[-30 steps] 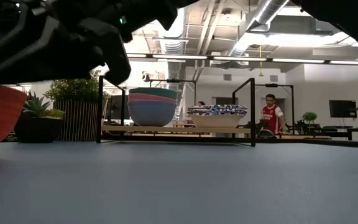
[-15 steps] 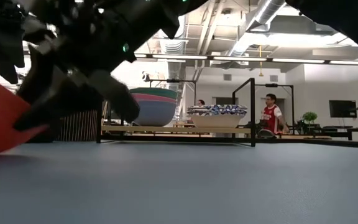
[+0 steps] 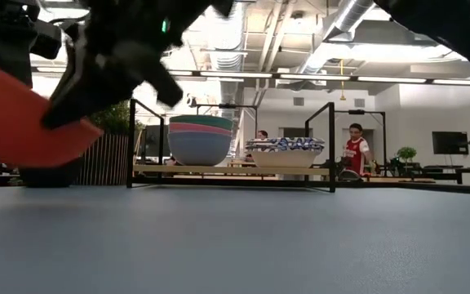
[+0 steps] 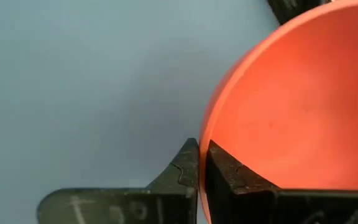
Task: Place and stack bowls onto a shelf
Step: Stack the orange bowl on top of the green bowl on the shelf
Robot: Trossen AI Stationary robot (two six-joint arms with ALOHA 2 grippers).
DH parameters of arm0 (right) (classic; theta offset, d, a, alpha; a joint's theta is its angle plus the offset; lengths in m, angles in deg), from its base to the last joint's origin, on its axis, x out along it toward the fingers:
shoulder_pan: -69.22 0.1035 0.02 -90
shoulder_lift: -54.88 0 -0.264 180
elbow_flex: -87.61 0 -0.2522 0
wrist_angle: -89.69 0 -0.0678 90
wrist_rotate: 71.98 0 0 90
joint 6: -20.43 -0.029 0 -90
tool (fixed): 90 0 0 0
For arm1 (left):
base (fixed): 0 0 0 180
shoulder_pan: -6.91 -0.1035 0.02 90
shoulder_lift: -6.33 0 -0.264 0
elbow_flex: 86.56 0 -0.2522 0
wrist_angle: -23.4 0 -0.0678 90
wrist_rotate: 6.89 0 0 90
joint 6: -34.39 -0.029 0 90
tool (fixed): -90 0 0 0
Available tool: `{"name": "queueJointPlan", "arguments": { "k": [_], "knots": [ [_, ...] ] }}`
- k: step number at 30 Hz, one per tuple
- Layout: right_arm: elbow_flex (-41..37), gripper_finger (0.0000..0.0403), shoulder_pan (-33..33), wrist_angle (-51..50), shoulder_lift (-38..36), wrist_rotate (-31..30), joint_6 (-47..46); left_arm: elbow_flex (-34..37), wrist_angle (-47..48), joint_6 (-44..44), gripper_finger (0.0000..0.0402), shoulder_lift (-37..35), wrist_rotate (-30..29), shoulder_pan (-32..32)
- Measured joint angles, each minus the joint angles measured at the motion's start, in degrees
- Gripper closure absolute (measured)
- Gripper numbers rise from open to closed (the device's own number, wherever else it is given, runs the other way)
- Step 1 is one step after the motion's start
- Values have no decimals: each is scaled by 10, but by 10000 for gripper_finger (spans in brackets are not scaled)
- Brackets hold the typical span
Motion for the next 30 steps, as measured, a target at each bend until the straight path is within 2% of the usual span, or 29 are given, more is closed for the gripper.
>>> {"name": "queueJointPlan", "arguments": {
  "k": [6, 11, 15, 23, 30],
  "knots": [
    [-6, 374, -2, -75, -51, -24, -29, 0, -1, 1, 166, 0, 0, 0],
    [-5, 374, -19, -164, -122, -30, -67, 0, -2, 2, 166, 0, -5, 0],
    [-5, 374, -42, -205, -171, -77, -97, 0, -3, 3, 166, 0, -24, 0],
    [-5, 374, -131, -215, -234, -207, -115, 0, -7, 10, 166, 0, -44, 0],
    [-5, 374, -219, -210, -218, -203, -107, 0, -7, 24, 166, 0, -52, 0]
  ]
}}
